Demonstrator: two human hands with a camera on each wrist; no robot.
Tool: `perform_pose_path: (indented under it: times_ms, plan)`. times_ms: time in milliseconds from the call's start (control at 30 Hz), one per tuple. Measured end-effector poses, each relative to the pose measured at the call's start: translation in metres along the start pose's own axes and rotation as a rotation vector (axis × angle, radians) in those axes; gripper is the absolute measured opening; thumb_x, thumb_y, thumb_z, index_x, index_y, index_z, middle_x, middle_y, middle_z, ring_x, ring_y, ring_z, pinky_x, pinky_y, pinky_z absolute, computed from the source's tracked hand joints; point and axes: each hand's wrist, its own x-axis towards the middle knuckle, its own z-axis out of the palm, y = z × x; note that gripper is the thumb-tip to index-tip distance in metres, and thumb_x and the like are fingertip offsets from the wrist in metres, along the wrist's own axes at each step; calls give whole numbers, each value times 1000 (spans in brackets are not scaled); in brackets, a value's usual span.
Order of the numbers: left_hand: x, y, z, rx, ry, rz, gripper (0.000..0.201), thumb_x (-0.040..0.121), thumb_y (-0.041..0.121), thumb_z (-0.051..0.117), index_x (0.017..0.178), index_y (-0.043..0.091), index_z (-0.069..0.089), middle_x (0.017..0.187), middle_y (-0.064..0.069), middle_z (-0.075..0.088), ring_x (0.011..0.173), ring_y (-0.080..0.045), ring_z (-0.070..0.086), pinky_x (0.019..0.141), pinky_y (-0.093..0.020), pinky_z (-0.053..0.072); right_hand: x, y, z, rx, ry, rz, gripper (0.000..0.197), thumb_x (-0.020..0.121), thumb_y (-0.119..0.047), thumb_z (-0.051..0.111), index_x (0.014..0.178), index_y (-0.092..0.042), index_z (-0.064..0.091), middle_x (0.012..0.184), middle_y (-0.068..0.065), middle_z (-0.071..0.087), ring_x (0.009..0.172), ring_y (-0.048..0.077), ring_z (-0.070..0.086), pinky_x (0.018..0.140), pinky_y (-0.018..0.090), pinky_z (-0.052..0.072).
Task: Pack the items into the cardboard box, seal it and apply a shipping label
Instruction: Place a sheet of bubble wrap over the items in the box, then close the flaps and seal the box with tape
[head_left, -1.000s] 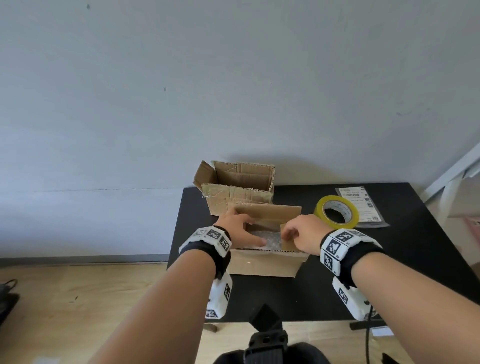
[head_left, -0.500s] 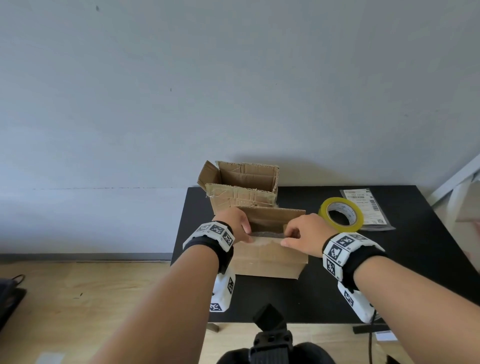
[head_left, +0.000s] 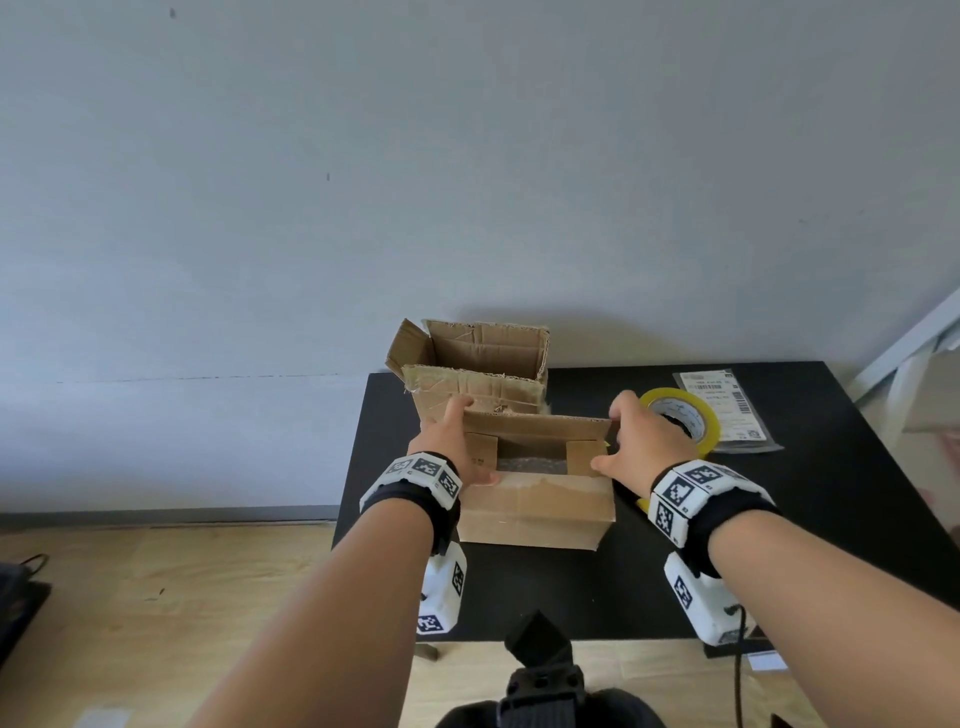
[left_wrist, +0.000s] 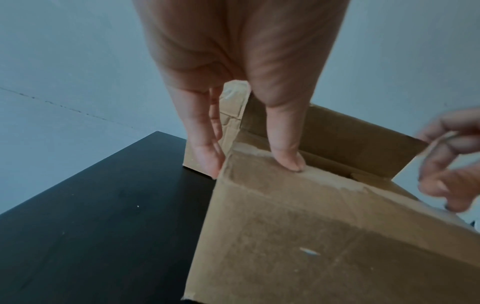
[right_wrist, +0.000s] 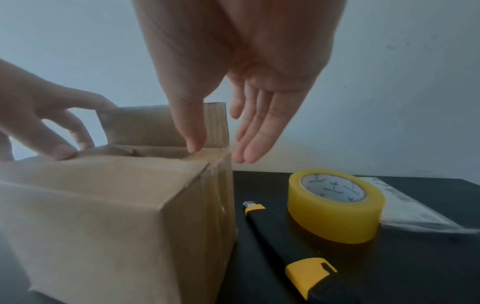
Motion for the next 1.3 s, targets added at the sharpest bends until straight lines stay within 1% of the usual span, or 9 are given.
perform_pose_path:
  times_ms: [100, 167, 267, 433, 667, 867, 967, 1133, 1300]
  plan:
    - [-3, 7, 7, -12, 31, 38, 79, 66, 38, 85, 123, 28, 31, 122, -8, 47, 90, -25, 58, 76, -35, 54, -2, 6, -5, 87, 32, -103, 58, 80, -34, 71, 129, -30, 40, 112, -4, 53, 83, 12, 58, 70, 30, 53]
    - [-4, 12, 11, -28, 23, 43, 68, 68, 39, 84, 112, 25, 33, 115, -6, 48, 83, -21, 55, 71, -34, 54, -5, 7, -6, 68, 16, -165, 39, 83, -42, 66, 117, -32, 51, 109, -6, 51, 85, 10, 55, 74, 29, 52]
    - [-5, 19, 15, -2, -3, 8, 63, 70, 42, 81, 112, 20, 40, 115, -7, 49, 90, -24, 57, 79, -36, 54, -11, 9, -3, 21, -19, -174, 26, 87, -51, 58, 103, -31, 62, 105, -7, 52, 89, 10, 55, 75, 27, 50]
    - [-1, 21, 16, 103, -71, -3, 52, 77, 49, 73, 110, 15, 51, 118, -7, 55, 95, -22, 56, 83, -33, 49, -16, 14, 0, -84, -63, -226, 32, 90, -40, 60, 121, -33, 63, 117, -6, 52, 111, 13, 49, 88, 31, 48]
    - [1, 14, 15, -88, -67, -33, 30, 79, 39, 75, 95, 19, 59, 101, -2, 65, 88, -21, 63, 80, -34, 54, -11, 10, 4, -99, -47, -233, 26, 90, -35, 62, 114, -28, 68, 108, -5, 54, 100, 13, 53, 84, 30, 49]
    - [-2, 38, 17, 257, 101, 115, 19, 85, 23, 68, 103, 17, 66, 121, -4, 47, 115, -25, 46, 95, -39, 47, -4, 6, 5, -105, -42, -217, 18, 90, -32, 62, 105, -24, 70, 105, -3, 54, 96, 15, 55, 80, 29, 49]
    - [2, 61, 23, 307, -54, 243, 22, 91, 10, 55, 110, 14, 65, 117, -7, 59, 106, -25, 57, 90, -36, 51, -2, 8, 5, -75, -35, -202, 16, 89, -31, 63, 102, -24, 70, 103, -4, 54, 95, 15, 56, 81, 31, 50]
    - [10, 74, 33, 274, -126, 261, 28, 84, 34, 69, 106, 18, 66, 111, 1, 62, 103, -20, 59, 92, -37, 51, 3, 17, 5, 38, -65, -210, 13, 88, -28, 66, 98, -26, 73, 101, -6, 54, 93, 14, 56, 82, 30, 49]
    - [25, 80, 24, 293, -259, 181, 30, 79, 37, 75, 102, 18, 71, 112, 0, 67, 105, -20, 62, 96, -39, 50, 14, 43, 0, 69, -12, -185, 13, 92, -25, 58, 97, -25, 70, 101, -7, 61, 92, 12, 58, 83, 30, 51]
